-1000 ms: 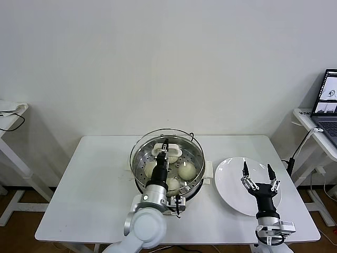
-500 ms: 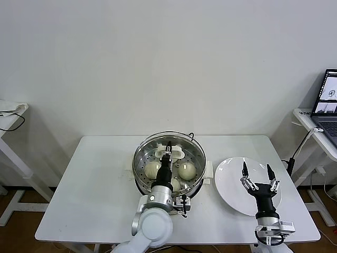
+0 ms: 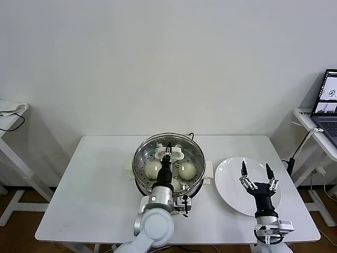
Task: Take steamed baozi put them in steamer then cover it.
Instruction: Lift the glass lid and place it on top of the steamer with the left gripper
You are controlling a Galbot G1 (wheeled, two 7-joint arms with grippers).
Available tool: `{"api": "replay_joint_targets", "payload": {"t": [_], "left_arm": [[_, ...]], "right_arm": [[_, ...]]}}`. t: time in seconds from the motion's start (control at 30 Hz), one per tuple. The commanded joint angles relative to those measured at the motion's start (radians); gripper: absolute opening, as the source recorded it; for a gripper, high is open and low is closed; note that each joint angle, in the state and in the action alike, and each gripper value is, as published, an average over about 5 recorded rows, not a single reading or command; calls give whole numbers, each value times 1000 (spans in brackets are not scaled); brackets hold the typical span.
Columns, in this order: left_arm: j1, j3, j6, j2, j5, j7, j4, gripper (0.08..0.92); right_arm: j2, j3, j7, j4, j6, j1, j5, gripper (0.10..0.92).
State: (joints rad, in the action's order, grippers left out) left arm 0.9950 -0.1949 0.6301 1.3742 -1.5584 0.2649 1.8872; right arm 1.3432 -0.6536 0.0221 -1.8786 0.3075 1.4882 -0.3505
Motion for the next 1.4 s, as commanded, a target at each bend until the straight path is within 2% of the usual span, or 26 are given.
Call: {"api": "replay_joint_targets", "payload": {"t": [0.03,1.2,1.3,1.4], "left_arm": [[4,4,-3,6,-9,-5,-11,186],[36,30,-45,27,-24,-23,-20,190],[46,28,-45,20,-23,-23,-1,237],[61,24,-43,11,-22,-23,28,322]], "right_arm": [[-2,0,-1,1,1,-2,0,823],[-5,13,-5,3,2,-4,12,823],[-7,14,-5,4,2,-5,12,823],[-8,16,-4,6,1,-8,12,823]]}}
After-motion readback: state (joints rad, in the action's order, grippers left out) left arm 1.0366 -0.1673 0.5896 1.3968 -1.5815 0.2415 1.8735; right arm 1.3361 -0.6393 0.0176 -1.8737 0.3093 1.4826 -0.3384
